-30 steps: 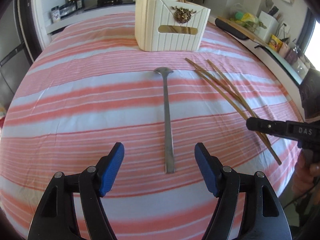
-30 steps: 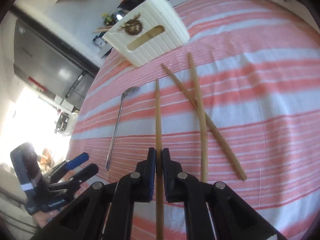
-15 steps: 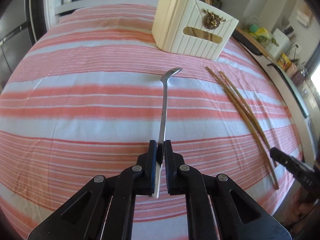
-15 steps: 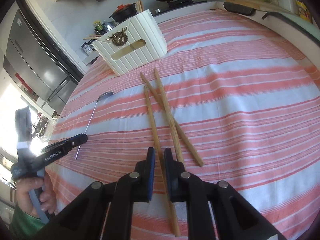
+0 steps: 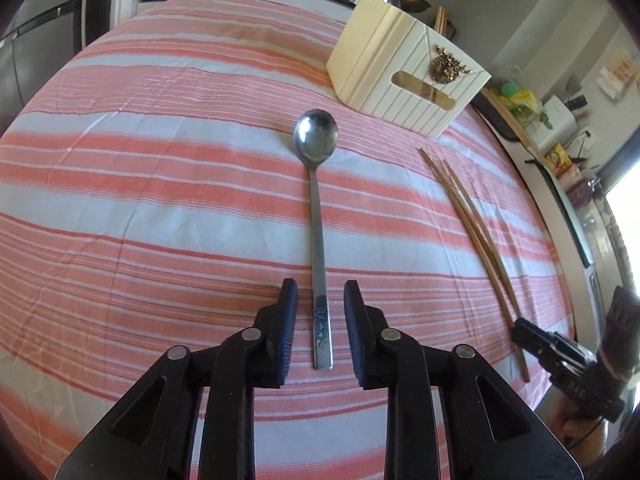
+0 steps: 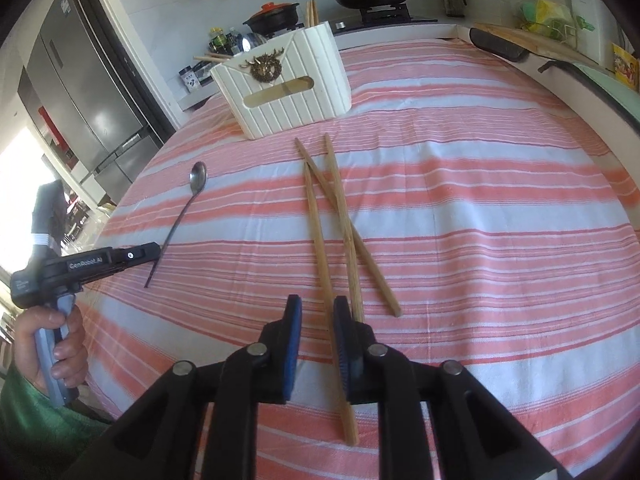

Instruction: Organize utensils

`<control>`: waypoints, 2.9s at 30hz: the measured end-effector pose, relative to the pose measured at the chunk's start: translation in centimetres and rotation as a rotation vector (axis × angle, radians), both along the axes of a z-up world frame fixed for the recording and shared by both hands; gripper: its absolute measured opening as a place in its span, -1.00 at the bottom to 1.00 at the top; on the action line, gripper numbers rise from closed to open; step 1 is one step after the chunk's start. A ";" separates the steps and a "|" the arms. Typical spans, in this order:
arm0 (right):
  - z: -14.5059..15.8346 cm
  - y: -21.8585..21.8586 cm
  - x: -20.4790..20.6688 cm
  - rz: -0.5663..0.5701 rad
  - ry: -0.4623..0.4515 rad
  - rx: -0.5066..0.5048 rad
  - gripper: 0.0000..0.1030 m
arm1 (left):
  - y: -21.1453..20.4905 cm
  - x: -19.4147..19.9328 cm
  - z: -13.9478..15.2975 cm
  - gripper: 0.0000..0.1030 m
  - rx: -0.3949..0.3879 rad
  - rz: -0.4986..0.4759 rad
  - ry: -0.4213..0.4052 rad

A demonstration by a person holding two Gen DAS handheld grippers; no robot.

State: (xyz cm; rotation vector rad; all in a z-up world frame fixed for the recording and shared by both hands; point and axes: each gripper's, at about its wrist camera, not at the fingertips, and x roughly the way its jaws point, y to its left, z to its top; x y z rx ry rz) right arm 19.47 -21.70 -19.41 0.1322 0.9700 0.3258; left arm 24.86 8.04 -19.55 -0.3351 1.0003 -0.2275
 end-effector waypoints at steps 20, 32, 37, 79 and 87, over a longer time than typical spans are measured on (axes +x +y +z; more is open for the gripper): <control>1.4 1.2 5.5 0.146 0.045 -0.133 -0.55 | 0.3 -2.0 0.3 0.19 0.071 -0.020 -0.068; 3.1 -4.3 5.4 -0.052 0.011 -0.010 -0.87 | 0.5 -2.6 0.2 0.19 0.078 -0.037 -0.085; 1.0 -6.7 5.6 -0.075 0.065 -0.171 -0.80 | 0.7 -1.7 0.7 0.35 0.070 -0.053 -0.047; 8.3 -5.0 14.6 0.034 -0.025 -0.156 -0.86 | -1.8 7.6 6.2 -0.30 0.258 -0.116 -0.164; 13.6 -4.4 8.5 0.046 -0.175 -0.099 -0.86 | -1.9 2.7 11.6 -0.30 0.184 -0.122 -0.298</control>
